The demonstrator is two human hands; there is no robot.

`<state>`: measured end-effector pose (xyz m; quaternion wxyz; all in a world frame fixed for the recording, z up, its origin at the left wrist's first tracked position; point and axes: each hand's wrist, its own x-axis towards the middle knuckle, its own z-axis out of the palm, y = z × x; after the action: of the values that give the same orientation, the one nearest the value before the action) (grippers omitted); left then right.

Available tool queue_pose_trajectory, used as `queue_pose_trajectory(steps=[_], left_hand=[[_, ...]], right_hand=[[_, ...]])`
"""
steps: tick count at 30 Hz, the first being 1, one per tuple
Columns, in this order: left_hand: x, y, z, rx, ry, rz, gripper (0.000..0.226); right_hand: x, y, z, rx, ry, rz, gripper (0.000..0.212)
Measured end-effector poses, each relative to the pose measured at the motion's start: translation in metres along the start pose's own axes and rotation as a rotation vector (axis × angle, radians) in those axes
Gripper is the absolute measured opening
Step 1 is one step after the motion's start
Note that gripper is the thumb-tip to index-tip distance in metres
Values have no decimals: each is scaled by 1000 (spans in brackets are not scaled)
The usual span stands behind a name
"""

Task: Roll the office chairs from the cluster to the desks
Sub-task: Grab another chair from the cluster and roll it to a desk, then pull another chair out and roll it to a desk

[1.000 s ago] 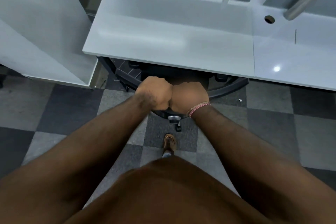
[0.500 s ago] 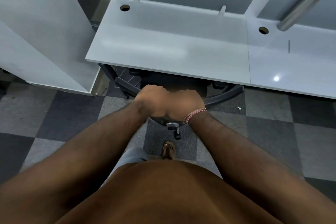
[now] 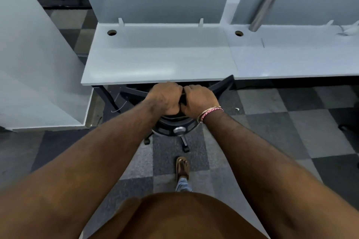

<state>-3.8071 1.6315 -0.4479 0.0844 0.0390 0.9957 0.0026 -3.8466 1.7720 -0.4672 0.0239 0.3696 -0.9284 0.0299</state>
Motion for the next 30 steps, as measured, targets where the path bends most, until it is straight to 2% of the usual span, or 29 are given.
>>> queue_pose_trajectory(steps=[7,10,15,23,30], left_hand=[[-23,86,-24,22,75,215,23],[-30,135,-32,24,54,287,22],[-39,239,-47,83,76,453,24],[-63,443,-52,161,77,686,26],[-93,612,-38,145,103,828,26]], right_hand=[[-94,26,-35,-46,47,207,29],[-143,48,-48,-82,49,288,32],[-239,92,-73,-121,38,473,40],[-419,172,-105,-133,-10,771,34],[-572,240,-125,-170,-39,900,29]])
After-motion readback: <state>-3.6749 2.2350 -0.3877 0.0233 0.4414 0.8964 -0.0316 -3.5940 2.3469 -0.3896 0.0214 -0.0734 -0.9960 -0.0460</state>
